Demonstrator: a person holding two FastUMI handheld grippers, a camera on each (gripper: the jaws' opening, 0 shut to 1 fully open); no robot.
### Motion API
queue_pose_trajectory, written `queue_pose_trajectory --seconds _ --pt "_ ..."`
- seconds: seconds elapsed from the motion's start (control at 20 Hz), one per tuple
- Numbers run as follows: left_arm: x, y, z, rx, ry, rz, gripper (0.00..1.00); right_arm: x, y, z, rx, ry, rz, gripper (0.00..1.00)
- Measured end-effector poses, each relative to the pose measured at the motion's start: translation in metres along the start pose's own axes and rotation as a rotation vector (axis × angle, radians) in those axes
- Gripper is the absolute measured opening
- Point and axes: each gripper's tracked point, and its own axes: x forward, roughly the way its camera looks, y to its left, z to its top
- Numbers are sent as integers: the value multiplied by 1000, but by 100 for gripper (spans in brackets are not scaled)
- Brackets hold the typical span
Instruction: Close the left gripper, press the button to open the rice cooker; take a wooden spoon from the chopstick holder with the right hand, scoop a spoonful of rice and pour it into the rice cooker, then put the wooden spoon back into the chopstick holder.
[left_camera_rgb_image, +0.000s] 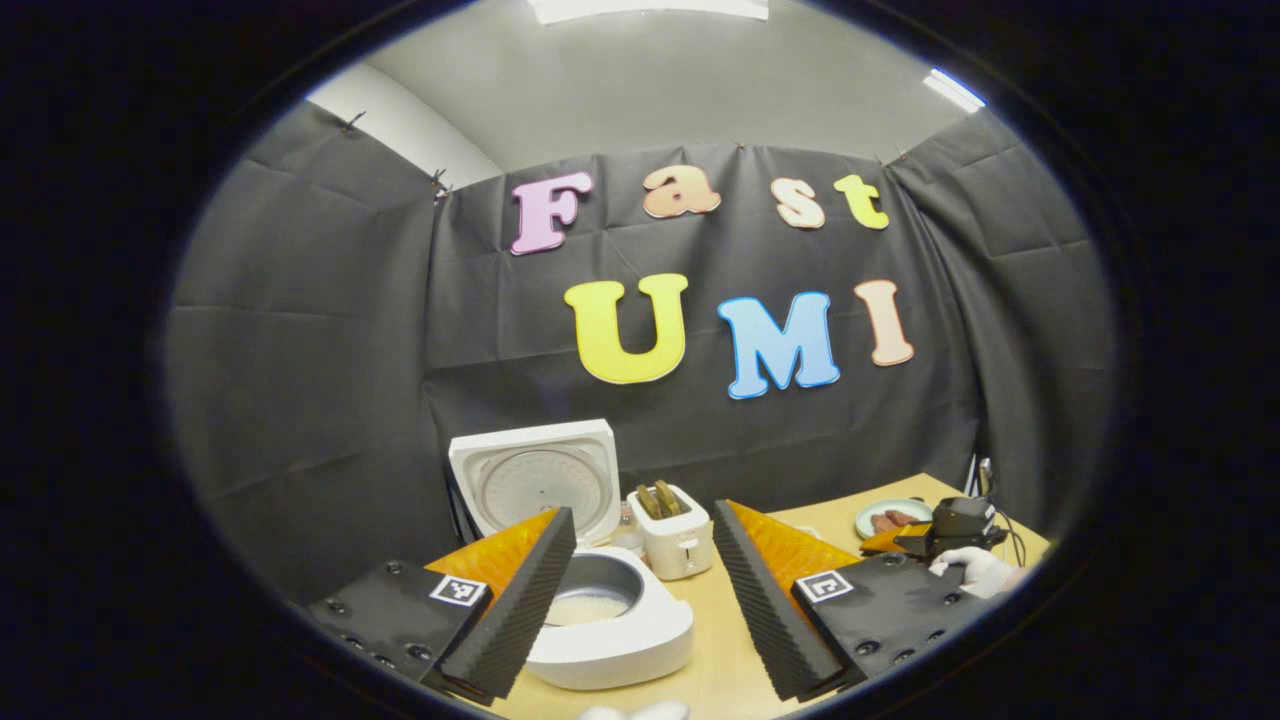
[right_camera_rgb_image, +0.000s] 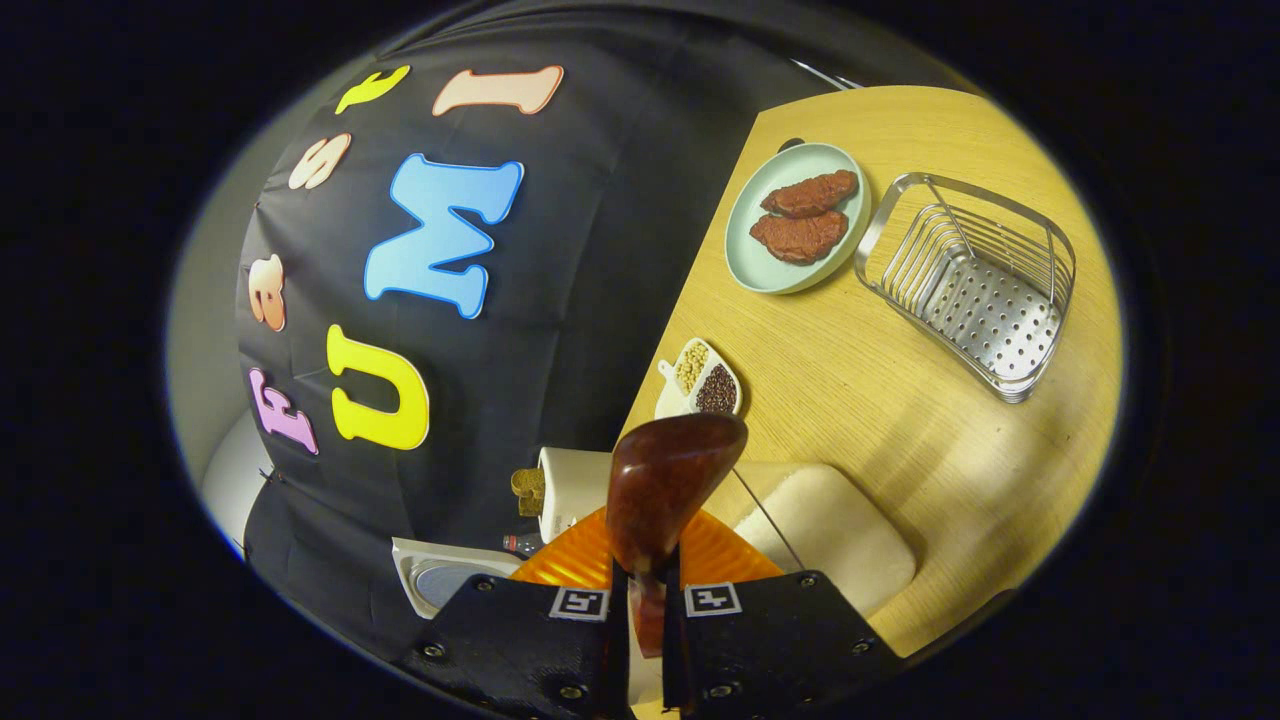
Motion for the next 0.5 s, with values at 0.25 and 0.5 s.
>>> queue_pose_trajectory --seconds 0.25,0.5 --pt "-2 5 -6 -5 11 8 97 -5 17 0 52 8 30 13" --pt "-9 12 -10 15 4 14 97 -4 57 -13 87 30 74 13"
